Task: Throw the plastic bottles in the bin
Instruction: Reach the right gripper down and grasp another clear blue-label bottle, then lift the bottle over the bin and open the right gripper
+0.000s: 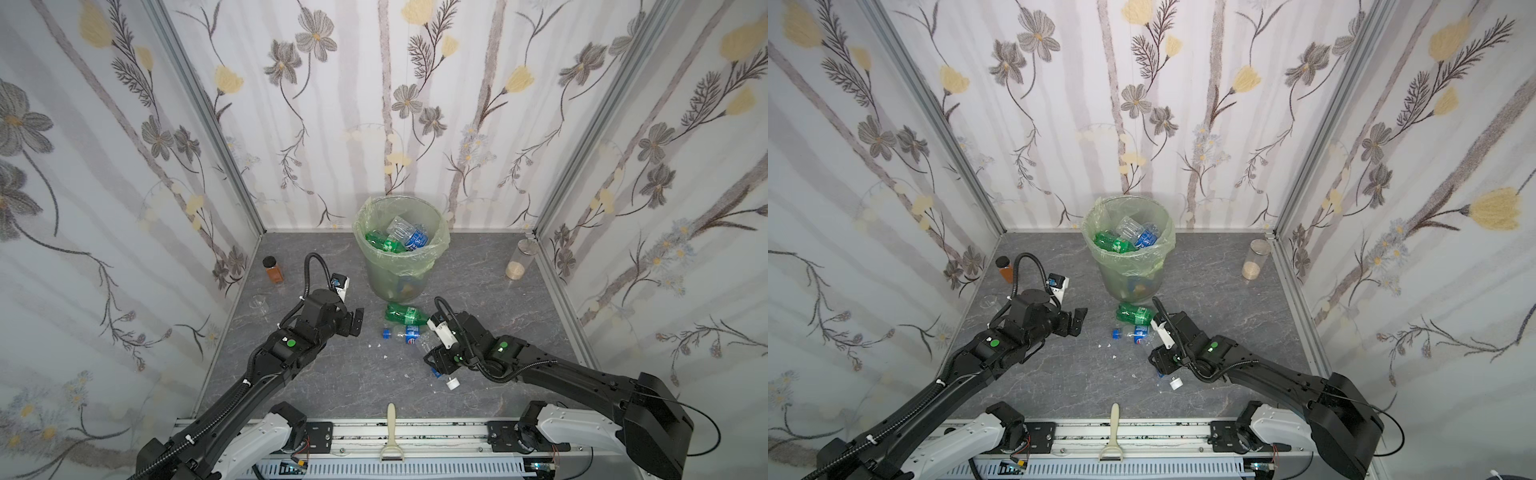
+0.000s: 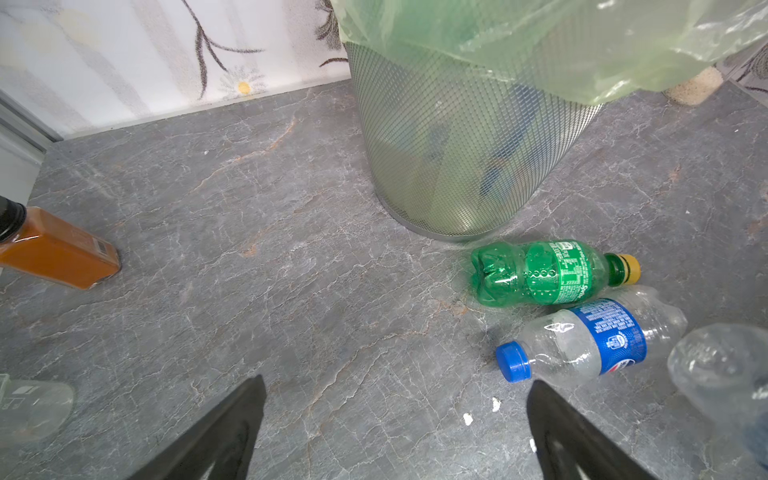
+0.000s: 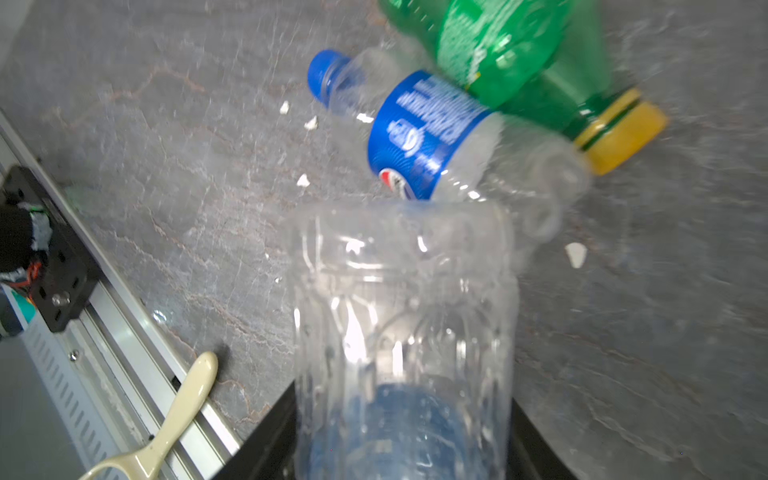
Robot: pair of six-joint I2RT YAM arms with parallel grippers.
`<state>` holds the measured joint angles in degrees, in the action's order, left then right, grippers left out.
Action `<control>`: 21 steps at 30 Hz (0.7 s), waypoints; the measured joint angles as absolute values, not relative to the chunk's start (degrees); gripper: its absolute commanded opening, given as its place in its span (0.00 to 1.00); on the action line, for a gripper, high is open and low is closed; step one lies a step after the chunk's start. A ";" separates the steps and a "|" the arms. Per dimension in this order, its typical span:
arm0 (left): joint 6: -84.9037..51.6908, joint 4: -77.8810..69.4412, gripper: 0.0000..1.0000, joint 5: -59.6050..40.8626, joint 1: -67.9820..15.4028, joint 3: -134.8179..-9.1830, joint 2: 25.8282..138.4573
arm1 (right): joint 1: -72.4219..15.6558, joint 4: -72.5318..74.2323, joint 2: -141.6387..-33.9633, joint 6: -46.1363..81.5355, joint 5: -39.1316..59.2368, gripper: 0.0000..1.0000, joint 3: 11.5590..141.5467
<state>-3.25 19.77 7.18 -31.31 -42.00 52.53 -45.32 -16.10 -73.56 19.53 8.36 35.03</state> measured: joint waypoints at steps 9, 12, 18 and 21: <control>-4.84 19.75 1.00 8.21 -31.16 -41.41 50.94 | -39.09 -19.11 -63.24 20.27 6.92 0.46 39.59; -5.21 19.73 1.00 8.21 -31.16 -41.34 50.92 | -37.74 -21.08 -64.49 18.96 6.92 0.44 46.87; -6.11 19.77 1.00 7.18 -31.11 -41.69 50.50 | -33.10 -20.16 -80.88 15.07 8.23 0.74 78.56; -6.24 19.70 1.00 5.23 -31.14 -41.87 50.06 | -30.89 -17.19 -94.74 14.44 8.78 0.93 97.51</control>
<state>-6.24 19.70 5.23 -31.14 -41.87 50.06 -30.89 -17.19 -94.74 14.44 8.78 97.51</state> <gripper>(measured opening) 0.997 0.757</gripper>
